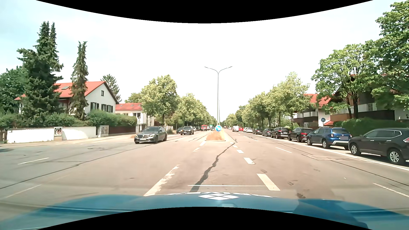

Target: Follow the waypoints while adhering to traffic rules and regulations

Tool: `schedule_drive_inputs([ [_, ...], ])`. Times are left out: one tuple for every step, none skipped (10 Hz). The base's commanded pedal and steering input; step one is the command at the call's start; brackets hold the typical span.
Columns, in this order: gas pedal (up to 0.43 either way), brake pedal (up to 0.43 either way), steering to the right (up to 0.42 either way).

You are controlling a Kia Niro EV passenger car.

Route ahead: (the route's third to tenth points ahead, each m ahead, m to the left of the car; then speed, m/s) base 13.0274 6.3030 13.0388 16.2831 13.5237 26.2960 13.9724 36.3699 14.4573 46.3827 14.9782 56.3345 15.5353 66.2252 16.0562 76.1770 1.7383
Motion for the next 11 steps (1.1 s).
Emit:
schedule_drive_inputs([
  [0.0, 0.0, -0.004],
  [0.0, 0.006, -0.004],
  [0.0, 0.018, -0.004],
  [0.0, 0.055, -0.004],
  [0.0, 0.128, -0.004],
  [0.0, 0.159, -0.004],
  [0.0, 0.171, -0.004],
  [0.0, 0.183, -0.004],
  [0.0, 0.189, -0.004],
  [0.0, 0.189, -0.004],
  [0.0, 0.171, -0.003],
])
